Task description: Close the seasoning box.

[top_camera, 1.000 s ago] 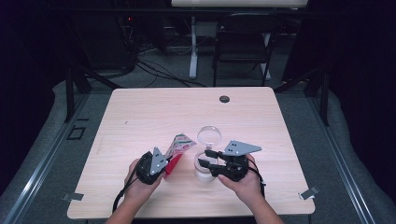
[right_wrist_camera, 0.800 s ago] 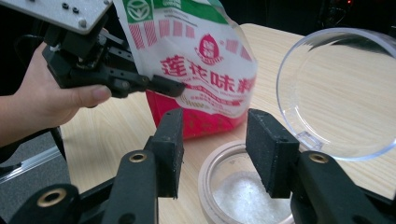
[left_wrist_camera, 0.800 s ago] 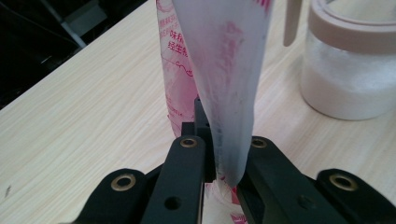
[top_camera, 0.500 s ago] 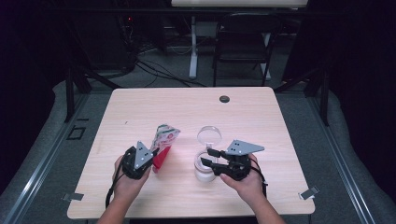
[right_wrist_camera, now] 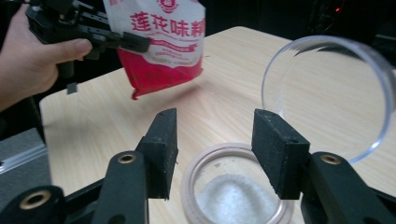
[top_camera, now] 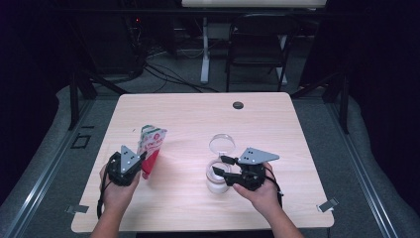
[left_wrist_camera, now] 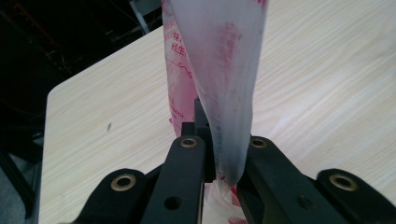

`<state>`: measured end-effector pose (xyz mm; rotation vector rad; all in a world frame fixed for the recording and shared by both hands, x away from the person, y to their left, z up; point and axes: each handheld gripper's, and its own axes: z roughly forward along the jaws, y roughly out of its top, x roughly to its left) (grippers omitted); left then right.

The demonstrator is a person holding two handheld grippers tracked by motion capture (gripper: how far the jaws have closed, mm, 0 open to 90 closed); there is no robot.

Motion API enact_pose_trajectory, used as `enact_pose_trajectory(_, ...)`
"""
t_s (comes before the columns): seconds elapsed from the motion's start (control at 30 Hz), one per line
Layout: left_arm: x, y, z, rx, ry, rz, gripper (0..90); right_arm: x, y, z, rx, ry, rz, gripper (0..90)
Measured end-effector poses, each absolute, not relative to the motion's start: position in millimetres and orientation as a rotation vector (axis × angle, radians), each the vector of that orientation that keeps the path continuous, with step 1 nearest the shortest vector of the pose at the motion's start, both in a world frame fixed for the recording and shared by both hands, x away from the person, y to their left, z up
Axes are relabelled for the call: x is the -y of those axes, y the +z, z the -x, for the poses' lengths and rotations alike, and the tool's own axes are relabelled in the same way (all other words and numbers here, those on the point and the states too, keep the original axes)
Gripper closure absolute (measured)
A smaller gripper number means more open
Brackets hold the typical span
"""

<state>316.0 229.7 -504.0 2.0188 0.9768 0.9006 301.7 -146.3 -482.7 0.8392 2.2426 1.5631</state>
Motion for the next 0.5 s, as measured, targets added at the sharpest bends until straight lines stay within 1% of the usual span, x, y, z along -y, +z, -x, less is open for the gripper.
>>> enact_pose_trajectory(0.17,-243,-506,-318,-1.032,0.918,-2.002,89.9,145,-482,-303,-2.25,1.517,-0.851,48.9)
enact_pose_trajectory(0.33,-256,-509,-319,-1.093,0.922,-1.981,89.9,144,-482,-304,-2.273,1.534,-0.855,51.8)
enact_pose_trajectory(0.5,-267,-511,-319,-1.139,0.922,-1.964,90.0,143,-481,-306,-2.284,1.52,-0.865,51.9)
